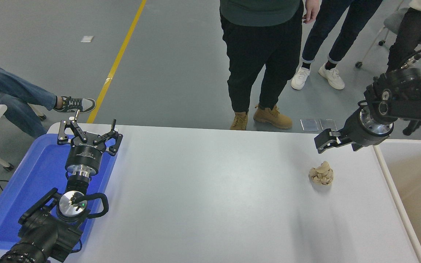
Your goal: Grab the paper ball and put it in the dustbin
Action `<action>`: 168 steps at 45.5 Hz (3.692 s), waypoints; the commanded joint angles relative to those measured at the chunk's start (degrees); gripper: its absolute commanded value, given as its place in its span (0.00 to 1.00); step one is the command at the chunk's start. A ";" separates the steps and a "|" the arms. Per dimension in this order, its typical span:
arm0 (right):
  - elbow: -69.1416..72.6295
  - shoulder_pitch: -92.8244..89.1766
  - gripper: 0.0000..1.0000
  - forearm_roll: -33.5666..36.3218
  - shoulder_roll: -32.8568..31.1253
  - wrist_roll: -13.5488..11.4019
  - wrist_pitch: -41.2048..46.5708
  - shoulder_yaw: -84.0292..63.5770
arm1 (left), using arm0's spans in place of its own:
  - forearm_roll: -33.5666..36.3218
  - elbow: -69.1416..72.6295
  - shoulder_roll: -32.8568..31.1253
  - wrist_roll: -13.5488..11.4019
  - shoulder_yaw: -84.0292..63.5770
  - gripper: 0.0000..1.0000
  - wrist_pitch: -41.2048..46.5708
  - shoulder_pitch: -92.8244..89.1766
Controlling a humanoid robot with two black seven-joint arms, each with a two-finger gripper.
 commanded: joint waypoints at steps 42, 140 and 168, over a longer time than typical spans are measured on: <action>-28.03 -29.08 1.00 -5.14 9.53 -0.18 -18.79 7.39 | -0.04 0.00 0.00 -0.06 0.03 1.00 0.00 -0.09; -23.73 -30.94 0.00 -8.92 4.52 -0.44 -21.43 12.23 | -0.04 0.00 0.00 0.03 0.03 1.00 0.00 -0.09; 9.49 7.73 0.00 -13.23 -12.88 -0.44 -11.50 -3.50 | 0.04 0.00 0.00 0.12 0.03 1.00 0.00 -0.09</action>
